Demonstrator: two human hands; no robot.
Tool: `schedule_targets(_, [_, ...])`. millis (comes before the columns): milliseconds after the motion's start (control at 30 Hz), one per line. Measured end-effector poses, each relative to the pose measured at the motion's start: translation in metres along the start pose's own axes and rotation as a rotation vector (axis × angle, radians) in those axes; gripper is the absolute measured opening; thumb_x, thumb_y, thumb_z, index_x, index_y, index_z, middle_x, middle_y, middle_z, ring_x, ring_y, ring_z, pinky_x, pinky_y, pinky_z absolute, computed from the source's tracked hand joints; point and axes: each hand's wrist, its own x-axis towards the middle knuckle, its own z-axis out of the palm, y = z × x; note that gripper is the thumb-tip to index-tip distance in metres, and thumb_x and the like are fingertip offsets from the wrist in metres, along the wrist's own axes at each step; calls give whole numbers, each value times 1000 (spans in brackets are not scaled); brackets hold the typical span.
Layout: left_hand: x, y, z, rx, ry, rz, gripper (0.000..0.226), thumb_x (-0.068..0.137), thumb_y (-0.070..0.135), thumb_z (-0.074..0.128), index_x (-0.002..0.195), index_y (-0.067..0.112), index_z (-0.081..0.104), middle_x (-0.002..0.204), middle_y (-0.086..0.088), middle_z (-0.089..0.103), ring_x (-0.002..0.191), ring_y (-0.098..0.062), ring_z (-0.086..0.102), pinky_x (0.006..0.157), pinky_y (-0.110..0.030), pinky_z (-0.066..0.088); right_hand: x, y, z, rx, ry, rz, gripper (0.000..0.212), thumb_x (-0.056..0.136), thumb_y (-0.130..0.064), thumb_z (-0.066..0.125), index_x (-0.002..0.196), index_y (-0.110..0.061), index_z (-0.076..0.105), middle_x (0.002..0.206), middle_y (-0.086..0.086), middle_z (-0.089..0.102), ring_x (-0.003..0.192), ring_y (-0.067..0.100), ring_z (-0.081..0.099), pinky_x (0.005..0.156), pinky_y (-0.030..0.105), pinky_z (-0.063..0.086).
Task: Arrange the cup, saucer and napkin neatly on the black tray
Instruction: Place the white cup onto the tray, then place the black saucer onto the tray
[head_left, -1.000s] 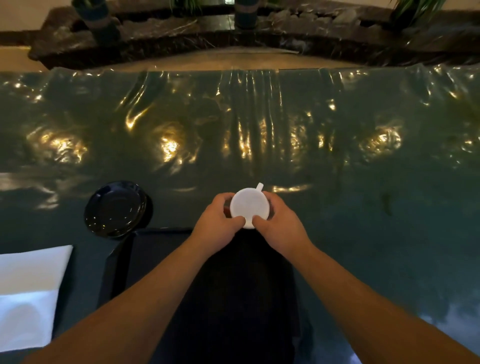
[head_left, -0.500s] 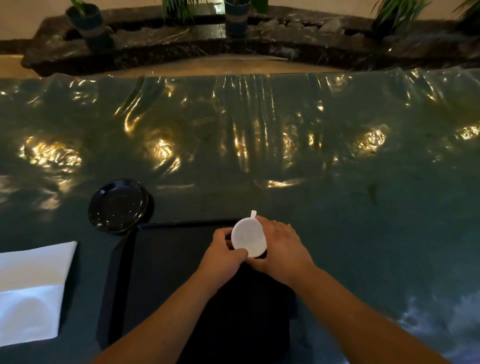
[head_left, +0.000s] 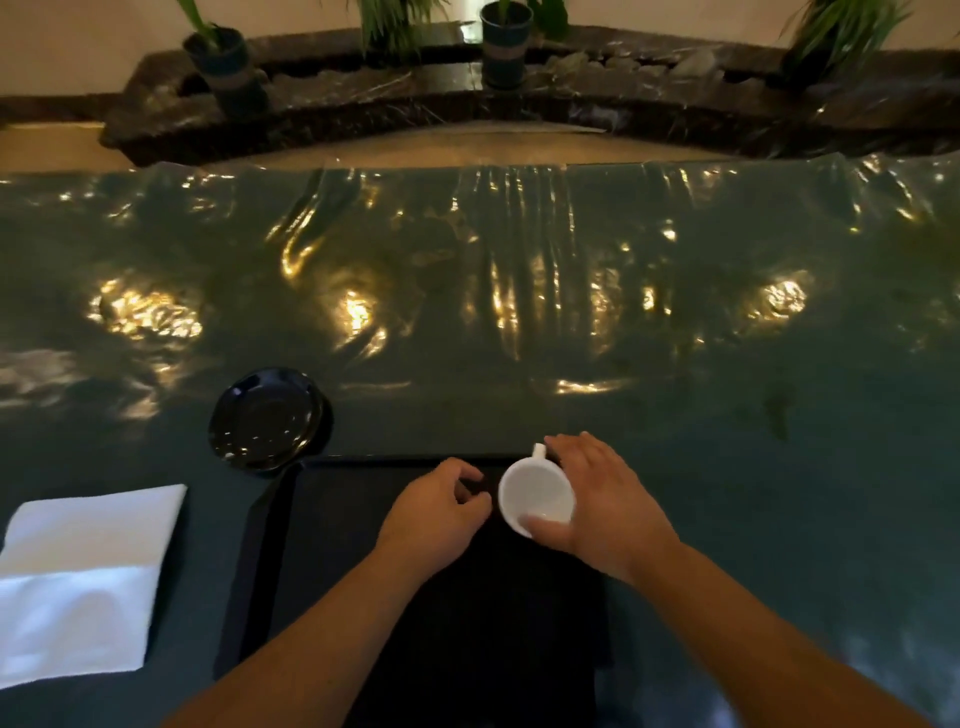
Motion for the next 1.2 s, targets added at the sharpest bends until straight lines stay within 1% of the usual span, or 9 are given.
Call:
schedule_targets(100, [-2, -22, -35, -17, 295, -11, 17, 83, 52, 65, 96, 44, 57, 78, 14, 63, 67, 1, 59, 54, -20, 38, 19, -26, -11, 99, 134, 6, 92, 77, -81, 57, 153, -32, 39, 156, -6, 45, 146, 13, 28, 113, 30, 25])
schedule_targets(267, [2, -95, -111, -143, 520, -129, 47, 82, 42, 70, 125, 29, 56, 114, 4, 64, 91, -14, 64, 72, -34, 46, 65, -102, 8, 131, 2, -57, 94, 80, -82, 54, 158, -37, 29, 164, -8, 34, 150, 11, 25, 118, 34, 27])
schedule_targets(367, [9, -136, -153, -174, 523, -187, 60, 82, 36, 75, 135, 21, 52, 125, -8, 64, 101, -26, 64, 80, -38, 47, 88, -145, 35, 146, -87, -71, 94, 82, -76, 59, 160, -37, 25, 168, -7, 28, 153, 14, 23, 120, 38, 29])
schedule_targets(500, [22, -174, -195, -218, 451, -223, 68, 82, 37, 78, 140, 21, 47, 133, -8, 62, 99, -22, 57, 83, -36, 42, 123, -191, 67, 187, -117, -48, 86, 91, -56, 67, 161, -31, 25, 169, -2, 27, 152, 18, 28, 120, 39, 32])
schedule_targets(633, [36, -196, -218, -377, 344, -253, 79, 83, 46, 80, 150, 29, 42, 151, -3, 53, 128, -26, 56, 97, -38, 43, 160, -223, 89, 365, -144, 79, 85, 88, -49, 70, 160, -32, 29, 165, 2, 34, 144, 23, 42, 113, 37, 40])
schedule_targets(767, [50, -199, -230, -529, 255, -250, 86, 70, 57, 77, 146, 31, 46, 139, 1, 62, 121, -22, 60, 104, -44, 47, 185, -244, 100, 603, -164, 250, 91, 76, -54, 68, 158, -40, 31, 157, 2, 44, 119, 19, 56, 89, 31, 50])
schedule_targets(867, [59, -199, -233, -585, 212, -264, 83, 69, 56, 76, 143, 31, 48, 132, 0, 64, 117, -22, 63, 104, -49, 49, 194, -253, 107, 767, -205, 336, 93, 73, -53, 70, 158, -40, 31, 155, 2, 46, 125, 21, 55, 103, 45, 52])
schedule_targets(1033, [61, -193, -227, -657, 183, -239, 67, 79, 45, 76, 139, 34, 48, 112, 8, 71, 101, -15, 69, 75, -35, 51, 194, -261, 115, 863, -217, 336, 92, 76, -48, 70, 159, -34, 33, 152, -1, 49, 124, 18, 56, 108, 49, 49])
schedule_targets(1200, [31, -177, -221, -578, 246, -136, 78, 66, 54, 74, 138, 41, 47, 118, 16, 70, 105, -10, 69, 91, -40, 54, 169, -257, 95, 889, -103, 288, 90, 76, -50, 68, 158, -37, 34, 142, -8, 60, 124, 17, 61, 107, 52, 50])
